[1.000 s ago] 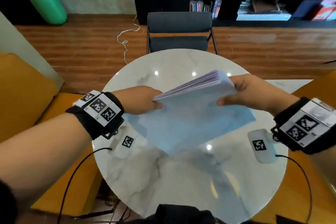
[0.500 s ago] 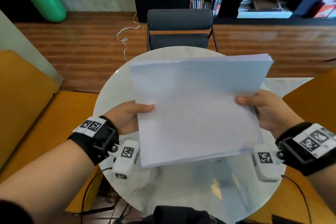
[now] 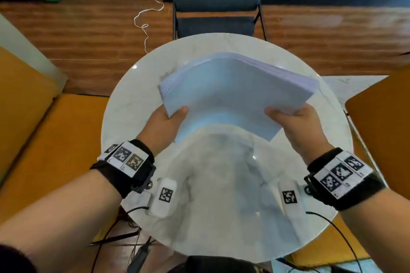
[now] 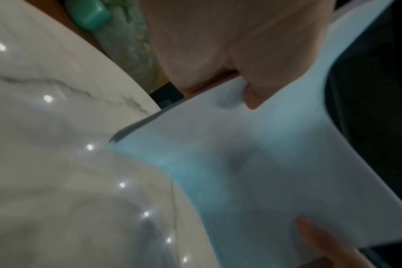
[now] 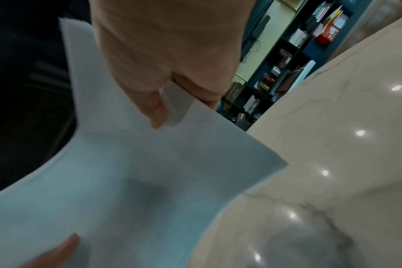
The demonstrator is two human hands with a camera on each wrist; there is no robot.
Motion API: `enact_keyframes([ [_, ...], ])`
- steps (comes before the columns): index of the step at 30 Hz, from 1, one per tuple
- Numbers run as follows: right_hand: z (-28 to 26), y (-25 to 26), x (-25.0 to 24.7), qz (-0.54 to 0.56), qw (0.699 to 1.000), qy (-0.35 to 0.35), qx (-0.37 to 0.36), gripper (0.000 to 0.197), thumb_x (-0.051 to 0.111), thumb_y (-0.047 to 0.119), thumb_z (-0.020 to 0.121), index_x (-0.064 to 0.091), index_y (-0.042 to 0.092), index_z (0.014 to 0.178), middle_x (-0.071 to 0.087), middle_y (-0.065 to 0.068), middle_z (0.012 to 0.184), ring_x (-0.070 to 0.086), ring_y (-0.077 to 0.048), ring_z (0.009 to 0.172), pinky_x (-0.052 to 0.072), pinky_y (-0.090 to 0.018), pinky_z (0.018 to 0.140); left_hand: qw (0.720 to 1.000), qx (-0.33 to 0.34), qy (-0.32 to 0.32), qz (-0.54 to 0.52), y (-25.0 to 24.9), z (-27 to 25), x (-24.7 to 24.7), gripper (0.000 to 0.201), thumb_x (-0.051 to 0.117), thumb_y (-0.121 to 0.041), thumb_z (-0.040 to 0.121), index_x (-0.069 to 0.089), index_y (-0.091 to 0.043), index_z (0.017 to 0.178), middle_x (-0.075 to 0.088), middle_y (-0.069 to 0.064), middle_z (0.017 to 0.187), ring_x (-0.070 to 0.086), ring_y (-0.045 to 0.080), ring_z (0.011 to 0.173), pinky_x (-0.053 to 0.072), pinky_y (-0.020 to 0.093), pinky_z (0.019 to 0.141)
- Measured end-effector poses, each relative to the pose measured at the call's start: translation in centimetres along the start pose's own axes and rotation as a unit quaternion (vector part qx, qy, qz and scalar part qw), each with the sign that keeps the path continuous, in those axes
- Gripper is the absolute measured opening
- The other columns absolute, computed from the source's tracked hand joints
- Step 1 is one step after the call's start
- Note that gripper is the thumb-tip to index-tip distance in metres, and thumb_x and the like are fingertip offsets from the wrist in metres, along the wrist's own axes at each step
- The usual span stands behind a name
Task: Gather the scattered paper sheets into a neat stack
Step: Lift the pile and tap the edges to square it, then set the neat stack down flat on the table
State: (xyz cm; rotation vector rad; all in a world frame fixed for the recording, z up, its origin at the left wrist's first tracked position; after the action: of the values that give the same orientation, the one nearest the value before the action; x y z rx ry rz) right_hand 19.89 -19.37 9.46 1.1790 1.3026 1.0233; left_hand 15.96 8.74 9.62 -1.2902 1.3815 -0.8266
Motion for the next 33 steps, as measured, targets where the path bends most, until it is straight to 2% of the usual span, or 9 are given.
enact_keyframes([
  [3,-1.4,-0.2,-0.4,0.001,0.999,-0.014,-0.037,0.029,0.072,0.003,0.079,0.066,0.031,0.085,0.07,0.03,0.073,0.065,0.013,0.072,0.047,-0.006,0.065,0.999,0.031,0.0,-0.023,1.2,-0.5,-0.3,0.019,0.059,-0.025,0.091,0.059,-0.043,0.096,0.063,-0.023,0.101,0.061,-0.014,0.09,0.048,0.01,0.083],
  [7,-1.6,-4.4,0.1,-0.009,0.997,0.005,0.074,0.02,0.077,0.0,0.072,0.072,0.02,0.074,0.074,0.012,0.071,0.068,-0.004,0.071,0.052,-0.029,0.073,0.996,-0.058,0.045,0.045,4.9,-0.4,1.2,0.015,0.062,-0.035,0.085,0.061,-0.034,0.1,0.068,0.002,0.113,0.063,0.017,0.106,0.049,0.033,0.091],
  [10,-1.2,-5.1,0.7,0.012,0.993,-0.005,0.118,0.017,0.077,-0.003,0.07,0.072,0.014,0.068,0.074,0.004,0.071,0.067,-0.011,0.071,0.053,-0.035,0.073,0.994,-0.092,0.031,0.04,5.1,-0.1,1.7,0.031,0.064,-0.038,0.08,0.062,-0.023,0.107,0.067,0.007,0.115,0.063,0.024,0.106,0.049,0.035,0.09],
  [15,0.3,-3.6,-0.1,0.046,0.998,0.001,0.049,0.031,0.076,-0.005,0.07,0.078,0.026,0.065,0.075,0.012,0.07,0.069,-0.003,0.068,0.056,-0.023,0.067,0.999,-0.031,0.016,0.024,4.1,0.8,0.1,0.02,0.063,-0.017,0.089,0.059,-0.034,0.098,0.065,-0.013,0.102,0.061,-0.003,0.093,0.046,0.007,0.076],
  [18,-0.1,-6.1,0.4,0.002,0.994,0.014,0.11,0.02,0.078,-0.002,0.069,0.076,0.018,0.069,0.076,0.003,0.077,0.07,-0.01,0.074,0.056,-0.036,0.077,0.993,-0.085,0.043,0.064,6.7,0.6,0.9,0.018,0.065,-0.025,0.087,0.058,-0.032,0.102,0.065,0.0,0.112,0.06,0.016,0.106,0.046,0.027,0.089],
  [21,0.0,-7.9,0.5,-0.024,0.987,0.01,0.156,0.022,0.08,0.002,0.068,0.073,0.017,0.082,0.074,-0.011,0.097,0.069,-0.025,0.09,0.054,-0.045,0.09,0.988,-0.125,0.022,0.088,8.2,0.8,1.5,0.023,0.059,-0.031,0.09,0.056,-0.026,0.112,0.062,0.003,0.115,0.058,0.023,0.107,0.041,0.03,0.088],
  [26,1.8,-4.7,-0.9,-0.001,0.995,0.035,0.09,0.032,0.081,0.01,0.063,0.071,0.019,0.092,0.076,0.002,0.093,0.072,-0.01,0.082,0.057,-0.027,0.075,0.987,-0.06,0.038,0.145,4.3,2.2,-0.1,0.023,0.055,-0.025,0.093,0.061,-0.016,0.114,0.06,0.002,0.106,0.056,0.021,0.098,0.04,0.027,0.083],
  [29,2.9,-0.8,-2.1,-0.051,0.998,0.038,0.005,0.033,0.081,0.011,0.066,0.069,0.023,0.094,0.073,0.007,0.092,0.067,-0.003,0.084,0.053,-0.016,0.076,0.968,-0.033,0.091,0.23,0.4,3.1,-2.5,0.005,0.056,-0.026,0.093,0.06,-0.028,0.091,0.062,0.004,0.096,0.057,0.025,0.093,0.044,0.032,0.076],
  [33,2.8,3.9,-2.2,-0.231,0.963,0.089,-0.103,0.039,0.077,0.016,0.075,0.064,0.027,0.11,0.068,0.011,0.093,0.063,0.0,0.084,0.046,-0.012,0.084,0.889,-0.019,0.167,0.426,-4.4,4.1,-4.2,0.015,0.054,-0.033,0.092,0.059,-0.024,0.103,0.06,0.004,0.101,0.055,0.024,0.093,0.041,0.032,0.081],
])
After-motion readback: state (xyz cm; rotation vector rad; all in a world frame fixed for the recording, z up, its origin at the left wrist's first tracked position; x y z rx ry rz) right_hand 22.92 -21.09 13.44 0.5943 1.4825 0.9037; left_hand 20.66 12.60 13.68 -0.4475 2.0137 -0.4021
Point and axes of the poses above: each hand's wrist, its own z-axis towards the middle knuckle, its own x-axis out of the palm, y = z × x, the point moved 2 cm from there along z, towards the middle knuckle
